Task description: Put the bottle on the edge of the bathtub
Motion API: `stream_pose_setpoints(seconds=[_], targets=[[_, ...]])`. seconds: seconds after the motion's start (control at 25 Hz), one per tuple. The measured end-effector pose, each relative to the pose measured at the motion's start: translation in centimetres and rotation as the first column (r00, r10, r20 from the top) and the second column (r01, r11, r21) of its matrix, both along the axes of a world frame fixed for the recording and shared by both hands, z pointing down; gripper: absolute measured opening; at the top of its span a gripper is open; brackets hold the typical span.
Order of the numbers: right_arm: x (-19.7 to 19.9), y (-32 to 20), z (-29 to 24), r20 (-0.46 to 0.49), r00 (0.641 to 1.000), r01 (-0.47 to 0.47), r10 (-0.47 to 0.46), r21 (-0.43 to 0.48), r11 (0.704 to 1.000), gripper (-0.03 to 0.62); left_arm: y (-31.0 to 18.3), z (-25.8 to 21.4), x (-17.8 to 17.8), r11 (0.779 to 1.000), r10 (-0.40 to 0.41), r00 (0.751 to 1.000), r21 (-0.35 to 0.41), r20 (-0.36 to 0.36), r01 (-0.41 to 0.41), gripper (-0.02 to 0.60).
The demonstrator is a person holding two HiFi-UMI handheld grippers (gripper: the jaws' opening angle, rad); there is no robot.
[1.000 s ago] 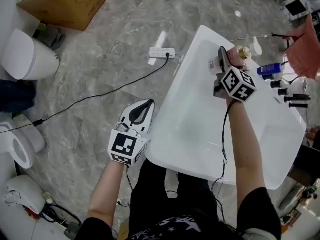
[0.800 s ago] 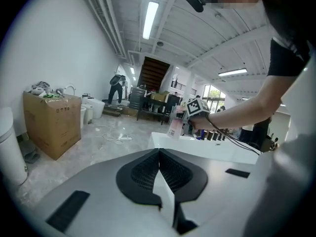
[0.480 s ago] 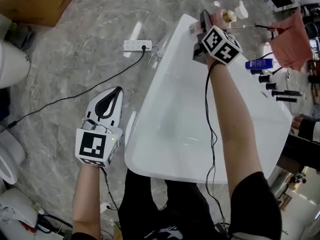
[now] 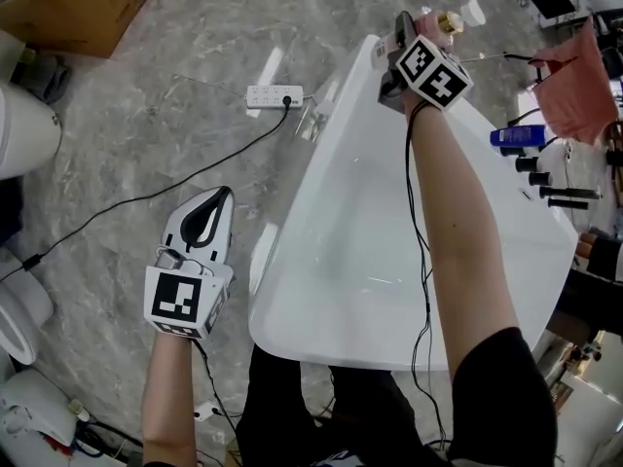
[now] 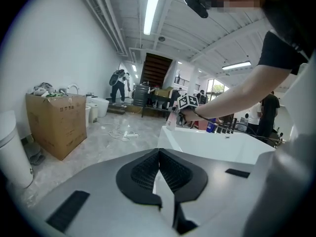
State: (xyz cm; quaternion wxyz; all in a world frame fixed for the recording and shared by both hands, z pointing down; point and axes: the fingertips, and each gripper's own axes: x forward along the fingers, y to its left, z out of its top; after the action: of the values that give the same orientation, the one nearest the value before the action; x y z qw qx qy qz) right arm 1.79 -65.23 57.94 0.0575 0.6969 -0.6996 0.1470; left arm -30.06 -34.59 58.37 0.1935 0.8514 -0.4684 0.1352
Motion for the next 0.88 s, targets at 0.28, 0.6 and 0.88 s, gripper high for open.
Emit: stream_pose_setpoints(seconds=[0.28, 0.6, 0.88], targets=[[0.5, -0.8, 0.6, 0.008, 1.000, -0.014, 0.014, 0.025, 1.000, 0.215, 0.8, 1.4, 0.0, 0.999, -0.002, 1.000, -0.042, -0.006, 0.002, 0.015], [-0.9, -1.0, 0.8, -0.054, 0.998, 0.017, -0.015, 0.037, 0.999, 0.215, 2.3, 2.2, 1.7, 0.998, 0.038, 0.999, -0.051, 0.000, -0.038, 0.015], [-2.5, -0.7, 0.9, -0.048, 0.993, 0.113, -0.111, 0.026, 0.993, 0.230, 3.2, 1.8, 3.1, 0.997, 0.059, 0.998, -0.042, -0.013, -0.059, 0.015]])
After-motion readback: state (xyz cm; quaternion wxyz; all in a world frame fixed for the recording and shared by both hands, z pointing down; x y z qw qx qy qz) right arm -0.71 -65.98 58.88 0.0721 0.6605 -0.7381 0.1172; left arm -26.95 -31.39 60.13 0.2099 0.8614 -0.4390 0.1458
